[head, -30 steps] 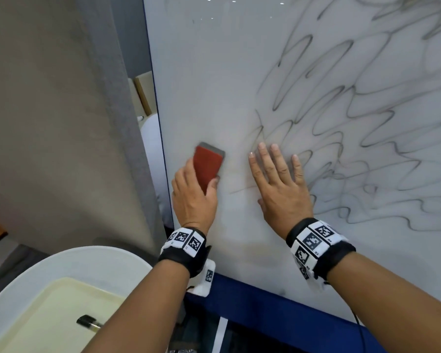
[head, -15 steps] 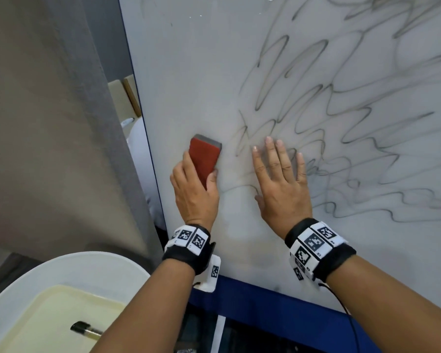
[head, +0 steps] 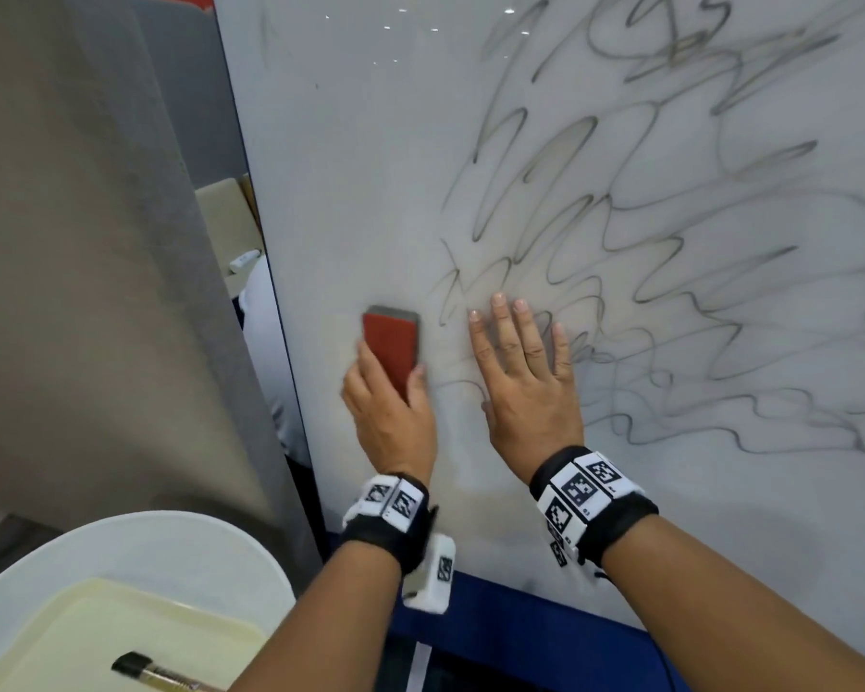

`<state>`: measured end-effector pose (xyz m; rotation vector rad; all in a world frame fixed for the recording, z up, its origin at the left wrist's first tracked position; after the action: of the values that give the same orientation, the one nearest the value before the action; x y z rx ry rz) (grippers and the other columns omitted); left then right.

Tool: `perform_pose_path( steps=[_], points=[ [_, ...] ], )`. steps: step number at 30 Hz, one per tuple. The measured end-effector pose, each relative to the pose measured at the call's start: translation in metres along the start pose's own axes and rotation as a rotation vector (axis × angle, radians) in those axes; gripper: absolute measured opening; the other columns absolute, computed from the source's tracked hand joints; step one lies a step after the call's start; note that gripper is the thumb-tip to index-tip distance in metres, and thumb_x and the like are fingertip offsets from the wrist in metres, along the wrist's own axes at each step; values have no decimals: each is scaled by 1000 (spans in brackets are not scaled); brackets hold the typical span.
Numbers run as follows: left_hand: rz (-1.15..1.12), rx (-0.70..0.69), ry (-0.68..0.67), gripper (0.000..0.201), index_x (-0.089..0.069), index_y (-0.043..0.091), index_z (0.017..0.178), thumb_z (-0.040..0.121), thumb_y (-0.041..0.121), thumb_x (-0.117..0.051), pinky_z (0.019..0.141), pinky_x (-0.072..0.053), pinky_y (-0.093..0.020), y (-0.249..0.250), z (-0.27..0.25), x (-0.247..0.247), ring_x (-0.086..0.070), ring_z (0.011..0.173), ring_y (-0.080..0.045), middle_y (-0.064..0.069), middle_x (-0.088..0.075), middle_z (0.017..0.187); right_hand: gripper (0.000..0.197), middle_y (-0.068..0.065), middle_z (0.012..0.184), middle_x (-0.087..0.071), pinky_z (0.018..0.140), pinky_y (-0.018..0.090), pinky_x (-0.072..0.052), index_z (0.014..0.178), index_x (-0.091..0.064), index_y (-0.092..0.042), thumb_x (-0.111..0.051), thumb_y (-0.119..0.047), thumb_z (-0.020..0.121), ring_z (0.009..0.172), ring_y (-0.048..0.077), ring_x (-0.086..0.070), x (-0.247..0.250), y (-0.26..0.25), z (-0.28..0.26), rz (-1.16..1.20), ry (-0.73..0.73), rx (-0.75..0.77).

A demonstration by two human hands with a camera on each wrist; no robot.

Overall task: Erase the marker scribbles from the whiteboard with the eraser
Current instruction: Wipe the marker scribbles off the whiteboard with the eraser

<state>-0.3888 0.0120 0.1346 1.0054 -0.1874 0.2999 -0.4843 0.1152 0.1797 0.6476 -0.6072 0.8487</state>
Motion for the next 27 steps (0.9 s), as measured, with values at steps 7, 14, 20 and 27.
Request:
perform_pose_path(
  steps=[7,14,20,27],
  points=[
    [-9,-57,-46,71,-39,10,146,86,32,-72,98,-47,-48,9,-16,-7,-44,119,-28,-12,-47,131,99,8,166,2,122,51,-4,158,-13,-15,-71,-13,78,153,26,0,2,5,-3,20,-18,24],
    [9,-95,-26,73,-37,10,148,87,34,-68,94,-50,-48,26,-17,-9,-45,117,-27,-10,-48,127,95,7,165,5,122,52,-6,158,-14,-14,-68,-18,81,153,26,0,1,5,-6,47,-31,19],
    [-41,43,79,72,-39,9,147,88,34,-71,96,-46,-47,25,16,1,-43,119,-30,-14,-47,131,100,9,166,-3,121,54,-10,158,-17,-13,-74,-20,76,153,26,-4,11,6,-8,78,-16,13],
    [52,-216,-74,70,-43,12,143,84,32,-74,92,-49,-49,33,-15,-8,-45,113,-27,-9,-51,122,114,10,165,8,122,54,0,159,-10,-13,-82,-19,71,153,25,5,11,21,-3,20,-47,-53]
  ],
)
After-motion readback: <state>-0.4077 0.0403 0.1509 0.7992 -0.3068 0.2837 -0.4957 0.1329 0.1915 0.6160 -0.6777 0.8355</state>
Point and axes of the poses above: each hand's wrist, its own z-axis towards the middle knuckle, its own x-axis out of the back of the hand, y = z × x, the point moved 2 cm from there along z, towards the middle knuckle
